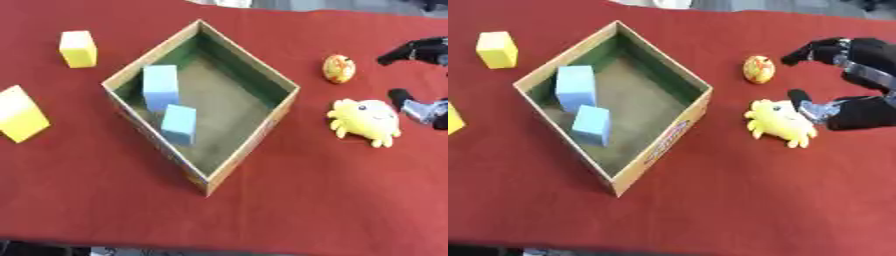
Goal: Pick up objects on the table and place them in the box.
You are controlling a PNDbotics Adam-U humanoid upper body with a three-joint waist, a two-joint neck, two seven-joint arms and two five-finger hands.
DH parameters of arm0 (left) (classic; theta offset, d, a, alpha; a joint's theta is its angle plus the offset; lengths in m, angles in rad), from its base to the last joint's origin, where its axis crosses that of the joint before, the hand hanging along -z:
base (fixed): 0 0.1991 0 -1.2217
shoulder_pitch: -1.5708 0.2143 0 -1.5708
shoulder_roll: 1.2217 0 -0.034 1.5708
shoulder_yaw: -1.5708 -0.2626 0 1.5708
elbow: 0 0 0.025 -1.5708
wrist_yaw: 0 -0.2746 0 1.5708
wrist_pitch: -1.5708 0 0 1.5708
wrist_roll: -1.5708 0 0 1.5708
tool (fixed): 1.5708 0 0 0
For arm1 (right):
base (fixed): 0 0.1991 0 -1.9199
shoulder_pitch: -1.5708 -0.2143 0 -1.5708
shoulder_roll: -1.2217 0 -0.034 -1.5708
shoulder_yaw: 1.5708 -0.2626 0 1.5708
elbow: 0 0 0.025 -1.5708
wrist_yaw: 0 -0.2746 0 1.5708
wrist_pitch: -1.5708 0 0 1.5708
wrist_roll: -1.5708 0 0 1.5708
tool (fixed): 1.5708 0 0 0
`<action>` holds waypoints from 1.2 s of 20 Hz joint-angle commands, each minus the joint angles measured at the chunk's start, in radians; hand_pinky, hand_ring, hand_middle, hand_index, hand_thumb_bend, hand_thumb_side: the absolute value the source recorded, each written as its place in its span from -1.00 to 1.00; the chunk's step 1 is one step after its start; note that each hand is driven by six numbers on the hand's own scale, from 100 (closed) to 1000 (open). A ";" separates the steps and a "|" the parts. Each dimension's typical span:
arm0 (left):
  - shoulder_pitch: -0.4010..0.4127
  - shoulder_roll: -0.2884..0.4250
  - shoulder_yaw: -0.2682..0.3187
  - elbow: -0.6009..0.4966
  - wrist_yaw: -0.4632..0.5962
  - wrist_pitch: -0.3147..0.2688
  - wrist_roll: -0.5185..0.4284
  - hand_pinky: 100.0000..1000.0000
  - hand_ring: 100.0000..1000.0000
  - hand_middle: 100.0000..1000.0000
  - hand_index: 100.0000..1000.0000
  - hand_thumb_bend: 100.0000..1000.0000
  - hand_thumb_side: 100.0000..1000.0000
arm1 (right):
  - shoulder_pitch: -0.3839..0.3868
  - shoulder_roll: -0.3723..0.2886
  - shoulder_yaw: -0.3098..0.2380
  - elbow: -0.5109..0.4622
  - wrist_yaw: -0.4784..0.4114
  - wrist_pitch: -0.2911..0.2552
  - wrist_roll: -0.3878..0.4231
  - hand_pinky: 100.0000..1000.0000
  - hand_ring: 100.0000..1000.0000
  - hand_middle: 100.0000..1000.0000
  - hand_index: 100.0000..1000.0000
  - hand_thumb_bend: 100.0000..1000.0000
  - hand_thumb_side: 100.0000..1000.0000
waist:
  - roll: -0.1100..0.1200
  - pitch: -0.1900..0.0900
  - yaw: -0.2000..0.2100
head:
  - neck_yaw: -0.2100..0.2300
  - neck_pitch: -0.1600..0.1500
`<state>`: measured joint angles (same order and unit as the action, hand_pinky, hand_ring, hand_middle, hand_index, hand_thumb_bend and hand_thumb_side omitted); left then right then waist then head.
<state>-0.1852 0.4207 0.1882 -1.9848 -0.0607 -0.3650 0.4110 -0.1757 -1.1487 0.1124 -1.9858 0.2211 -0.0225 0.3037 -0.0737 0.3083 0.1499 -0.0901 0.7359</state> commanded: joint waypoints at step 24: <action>-0.015 0.017 -0.013 -0.015 0.017 0.003 -0.023 0.88 0.51 0.47 0.65 -0.78 0.44 | -0.073 0.015 0.128 -0.013 0.024 0.347 0.122 0.88 0.88 0.69 0.89 -0.54 -0.64 | -0.006 0.000 0.021 | -0.026 -0.012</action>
<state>-0.1928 0.4207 0.1713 -1.9848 -0.0482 -0.3608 0.3918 -0.2379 -1.1144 0.2480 -1.9858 0.2305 0.3088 0.4224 -0.0759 0.3093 0.1712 -0.1153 0.7356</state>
